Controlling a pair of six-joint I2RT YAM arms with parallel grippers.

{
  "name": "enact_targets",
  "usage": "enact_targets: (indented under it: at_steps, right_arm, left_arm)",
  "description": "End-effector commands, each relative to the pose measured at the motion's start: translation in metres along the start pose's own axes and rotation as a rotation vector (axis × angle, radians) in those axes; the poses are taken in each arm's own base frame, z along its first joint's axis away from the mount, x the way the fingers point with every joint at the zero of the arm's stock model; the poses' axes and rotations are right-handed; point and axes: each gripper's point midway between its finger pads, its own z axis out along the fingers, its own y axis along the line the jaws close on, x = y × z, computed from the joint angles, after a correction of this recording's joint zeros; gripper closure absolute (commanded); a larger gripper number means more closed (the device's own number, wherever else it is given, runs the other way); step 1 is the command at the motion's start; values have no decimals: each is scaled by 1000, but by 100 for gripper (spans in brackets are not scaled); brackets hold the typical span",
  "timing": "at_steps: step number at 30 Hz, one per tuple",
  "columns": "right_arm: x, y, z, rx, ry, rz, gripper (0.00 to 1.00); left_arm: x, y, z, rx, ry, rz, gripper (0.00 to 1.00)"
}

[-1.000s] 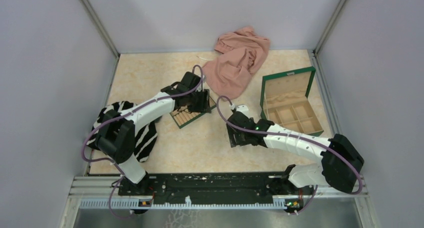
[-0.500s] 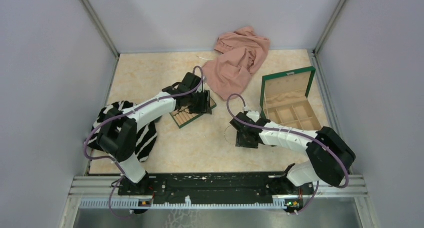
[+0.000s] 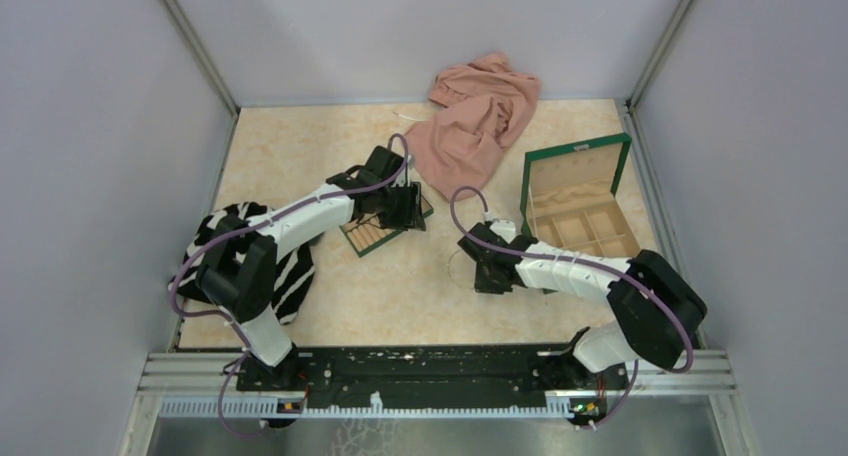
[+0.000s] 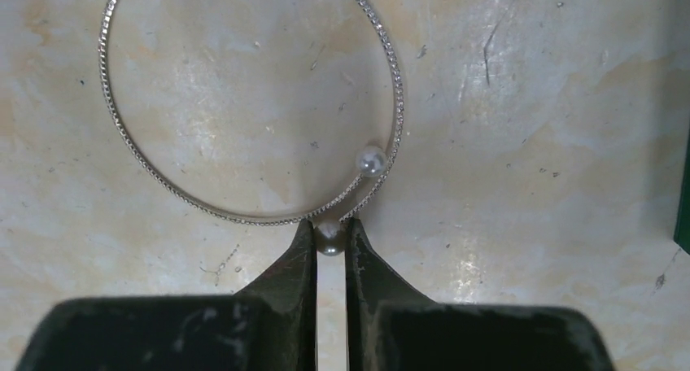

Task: Organize the mixed jewelry

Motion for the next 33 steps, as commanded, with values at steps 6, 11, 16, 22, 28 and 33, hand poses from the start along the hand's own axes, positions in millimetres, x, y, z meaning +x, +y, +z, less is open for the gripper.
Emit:
enact_targets:
  at_steps: [6,11,16,22,28,33]
  right_arm:
    - [-25,7,-26,-115,-144,-24,100]
    - [-41,9,-54,-236,-280,-13,100]
    - [-49,0,-65,-228,-338,-20,100]
    - [-50,2,-71,-255,-352,-30,100]
    - [-46,12,-80,-364,-370,9,100]
    - [-46,17,-86,-406,-380,-30,100]
  left_arm:
    - [-2,-2,4,2,-11,-19,45]
    - [-12,-6,-1,17,-51,-9,44]
    - [-20,-39,-12,178,-31,79,43]
    - [4,-80,-30,494,58,302,33]
    - [31,-73,-24,533,150,316,31]
    - [52,-85,-32,685,184,312,31]
